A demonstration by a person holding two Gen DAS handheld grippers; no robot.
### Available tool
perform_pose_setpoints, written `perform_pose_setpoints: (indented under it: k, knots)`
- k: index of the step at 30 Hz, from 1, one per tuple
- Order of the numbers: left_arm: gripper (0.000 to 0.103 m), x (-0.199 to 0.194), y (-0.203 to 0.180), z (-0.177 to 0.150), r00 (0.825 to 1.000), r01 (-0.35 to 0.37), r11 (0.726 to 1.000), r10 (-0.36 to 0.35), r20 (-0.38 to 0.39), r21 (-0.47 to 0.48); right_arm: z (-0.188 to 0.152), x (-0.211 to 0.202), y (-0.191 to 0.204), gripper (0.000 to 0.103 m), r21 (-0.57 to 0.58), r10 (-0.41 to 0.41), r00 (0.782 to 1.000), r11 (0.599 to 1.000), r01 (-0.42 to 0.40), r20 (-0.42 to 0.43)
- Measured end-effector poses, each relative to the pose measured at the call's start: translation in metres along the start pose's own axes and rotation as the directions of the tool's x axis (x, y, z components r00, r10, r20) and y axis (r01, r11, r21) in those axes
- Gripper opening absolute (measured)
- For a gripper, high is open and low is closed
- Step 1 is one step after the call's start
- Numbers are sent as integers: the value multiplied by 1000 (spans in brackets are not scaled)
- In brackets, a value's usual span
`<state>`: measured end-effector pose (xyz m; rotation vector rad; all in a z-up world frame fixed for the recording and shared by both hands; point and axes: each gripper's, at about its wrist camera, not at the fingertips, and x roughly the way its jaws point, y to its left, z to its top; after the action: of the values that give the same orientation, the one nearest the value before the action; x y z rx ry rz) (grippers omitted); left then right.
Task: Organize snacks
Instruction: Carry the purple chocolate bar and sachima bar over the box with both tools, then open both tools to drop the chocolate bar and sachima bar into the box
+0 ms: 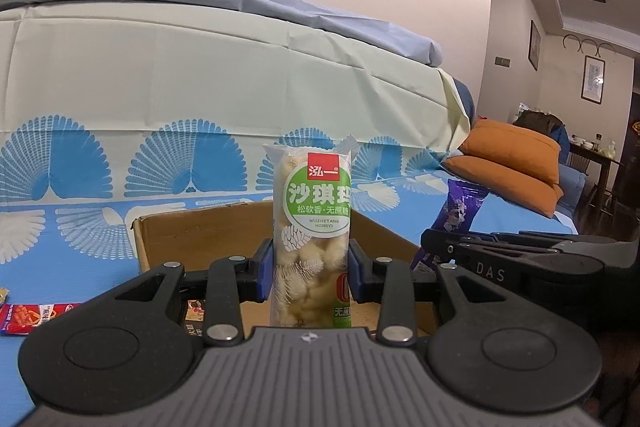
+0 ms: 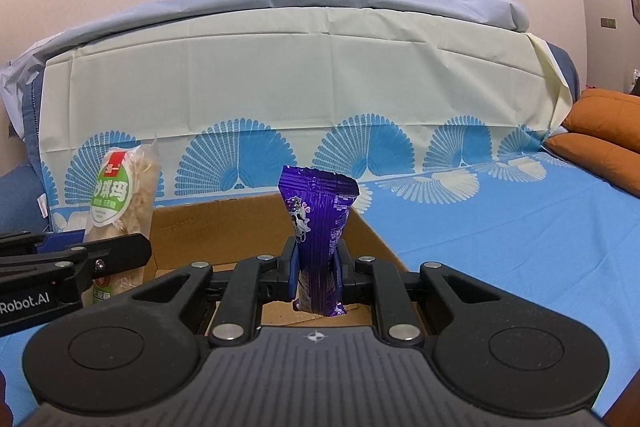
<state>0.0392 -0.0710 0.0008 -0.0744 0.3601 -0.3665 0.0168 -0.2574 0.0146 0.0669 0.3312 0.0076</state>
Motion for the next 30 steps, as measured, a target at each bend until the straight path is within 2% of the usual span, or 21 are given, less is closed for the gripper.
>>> perform_pose_setpoints:
  k: [11, 13, 14, 15, 17, 24, 25, 28, 30]
  knots:
    - [40, 1, 0, 0, 1000, 15, 1000, -15, 3, -6, 1, 1, 1, 17, -2, 1, 1000, 1000, -1, 1]
    - [43, 1, -1, 0, 1000, 14, 1000, -14, 1, -5, 0, 1, 0, 18, -1, 3, 1000, 1000, -3, -1]
    - [48, 1, -2, 0, 1000, 13, 1000, -13, 4, 0, 1, 1, 0, 20, 4, 2, 1000, 1000, -2, -3]
    - [52, 1, -1, 0, 1000, 14, 1000, -14, 8, 2, 1, 2, 0, 33, 7, 3, 1000, 1000, -3, -8]
    - [52, -1, 0, 0, 1000, 9, 1000, -9, 15, 1, 2, 2, -1, 52, 14, 0, 1000, 1000, 0, -13]
    - [51, -8, 7, 1, 999, -25, 999, 26, 31, -24, 2, 0, 7, 55, 0, -4, 1000, 1000, 4, 6]
    - [51, -9, 9, 2, 999, -31, 999, 32, 32, -28, 2, 0, 8, 55, -2, -6, 1000, 1000, 6, 7]
    - [41, -17, 20, 2, 998, -62, 997, 63, 28, -36, 1, -1, 16, 55, -12, -5, 1000, 1000, 5, 12]
    - [28, -22, 27, 2, 997, -80, 996, 81, 18, -37, 0, -3, 23, 54, -20, 3, 1000, 1000, -3, 20]
